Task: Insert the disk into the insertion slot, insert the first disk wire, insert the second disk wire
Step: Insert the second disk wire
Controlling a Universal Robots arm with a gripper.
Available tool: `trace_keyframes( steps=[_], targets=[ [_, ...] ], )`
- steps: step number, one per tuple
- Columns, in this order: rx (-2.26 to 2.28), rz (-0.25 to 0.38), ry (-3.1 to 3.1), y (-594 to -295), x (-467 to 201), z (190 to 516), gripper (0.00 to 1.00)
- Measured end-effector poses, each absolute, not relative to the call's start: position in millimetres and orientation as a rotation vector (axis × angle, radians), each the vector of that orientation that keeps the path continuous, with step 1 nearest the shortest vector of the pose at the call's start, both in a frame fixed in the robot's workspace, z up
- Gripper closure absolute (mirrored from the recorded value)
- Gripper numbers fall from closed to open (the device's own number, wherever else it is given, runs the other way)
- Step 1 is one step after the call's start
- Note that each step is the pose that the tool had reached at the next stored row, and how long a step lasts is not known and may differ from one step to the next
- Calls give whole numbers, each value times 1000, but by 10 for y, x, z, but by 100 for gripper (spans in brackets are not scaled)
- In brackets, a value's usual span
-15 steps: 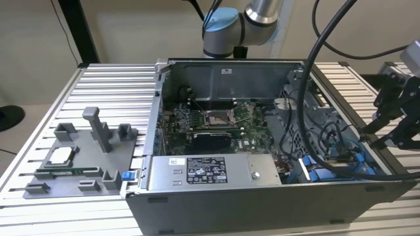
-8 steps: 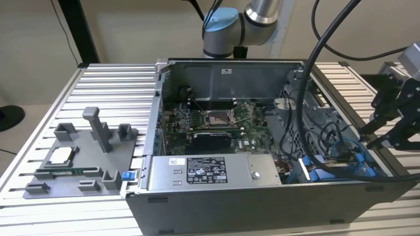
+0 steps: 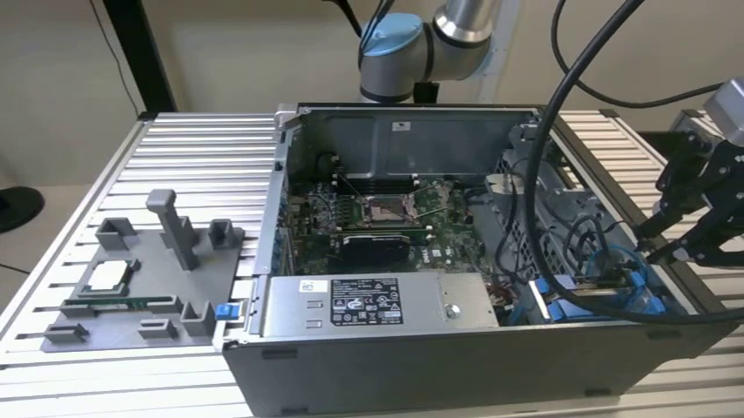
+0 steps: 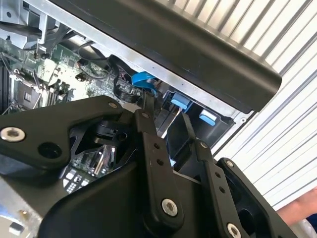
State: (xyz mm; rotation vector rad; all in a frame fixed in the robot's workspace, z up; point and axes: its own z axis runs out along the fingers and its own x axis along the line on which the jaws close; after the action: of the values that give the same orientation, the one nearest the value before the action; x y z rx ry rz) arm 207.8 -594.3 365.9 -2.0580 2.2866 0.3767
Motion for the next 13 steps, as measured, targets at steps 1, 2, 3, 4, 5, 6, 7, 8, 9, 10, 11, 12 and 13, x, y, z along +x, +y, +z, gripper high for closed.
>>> trace_keyframes(
  steps=[1, 2, 3, 4, 5, 6, 7, 8, 9, 10, 11, 12, 13],
  targets=[
    [-2057, 379, 2285, -5944, 2078, 3658, 0],
    [-2055, 382, 2283, -5944, 2078, 3658, 0],
    [-2053, 385, 2280, -5943, 2078, 3658, 0],
    [-2051, 387, 2278, -5943, 2078, 3658, 0],
    [-2050, 389, 2276, -5943, 2078, 3659, 0],
    [-2047, 391, 2275, -5943, 2078, 3659, 0],
    [-2045, 393, 2274, -5943, 2077, 3658, 0],
    [-2042, 395, 2274, -5943, 2077, 3658, 0],
    [-2039, 397, 2274, -5943, 2078, 3658, 0],
    [-2034, 400, 2275, -5943, 2077, 3657, 0],
    [-2028, 403, 2276, -5943, 2077, 3657, 0],
    [-2021, 406, 2277, -5943, 2078, 3657, 0],
    [-2017, 408, 2279, -5943, 2078, 3656, 0]
  ],
)
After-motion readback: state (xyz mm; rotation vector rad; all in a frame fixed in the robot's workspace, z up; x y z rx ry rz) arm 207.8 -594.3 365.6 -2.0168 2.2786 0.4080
